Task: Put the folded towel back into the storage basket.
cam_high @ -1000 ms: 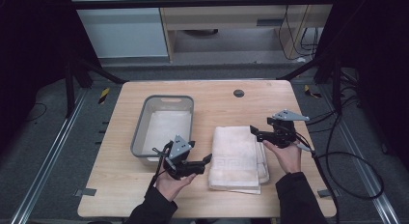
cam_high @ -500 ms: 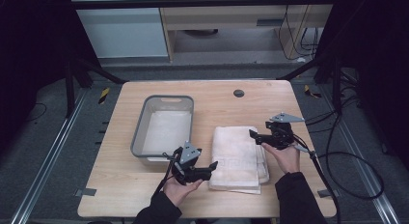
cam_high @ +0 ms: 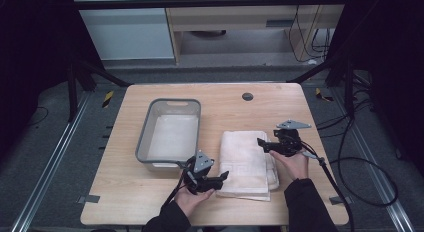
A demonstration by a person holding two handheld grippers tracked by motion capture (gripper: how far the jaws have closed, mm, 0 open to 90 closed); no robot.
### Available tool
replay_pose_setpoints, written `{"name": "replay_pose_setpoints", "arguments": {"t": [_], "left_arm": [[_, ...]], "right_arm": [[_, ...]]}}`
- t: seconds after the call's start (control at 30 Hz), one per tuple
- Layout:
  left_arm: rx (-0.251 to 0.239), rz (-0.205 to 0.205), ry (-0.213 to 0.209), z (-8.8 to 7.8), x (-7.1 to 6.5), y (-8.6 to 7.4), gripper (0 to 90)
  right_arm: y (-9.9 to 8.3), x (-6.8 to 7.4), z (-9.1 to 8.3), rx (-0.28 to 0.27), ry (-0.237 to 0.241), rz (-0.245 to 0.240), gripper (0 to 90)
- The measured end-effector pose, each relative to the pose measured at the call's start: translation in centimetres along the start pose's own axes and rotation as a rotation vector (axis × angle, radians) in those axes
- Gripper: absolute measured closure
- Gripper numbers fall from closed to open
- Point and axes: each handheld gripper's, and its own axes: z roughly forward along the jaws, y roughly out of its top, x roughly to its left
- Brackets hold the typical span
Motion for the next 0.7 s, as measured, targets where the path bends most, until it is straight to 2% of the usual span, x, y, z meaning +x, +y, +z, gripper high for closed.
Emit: {"name": "replay_pose_setpoints", "arguments": {"t": [0.13,0.23,0.37,0.7], "left_arm": [[0.021,-0.004,0.019,0.8,-0.1,-0.3,34.4],[0.035,-0.004,0.028,1.2,0.0,-0.5,35.0],[0.045,-0.025,0.024,1.7,0.2,-0.8,34.8],[0.072,-0.039,0.009,2.6,0.3,-1.4,32.3]], "right_arm": [[-0.4,-0.1,0.4,0.011,0.004,0.011,23.5],[-0.6,0.0,0.8,0.031,0.002,0.002,23.5],[-0.9,0.0,1.3,0.049,0.004,0.009,23.7],[-1.8,-0.2,2.3,0.093,0.006,0.022,24.0]]}}
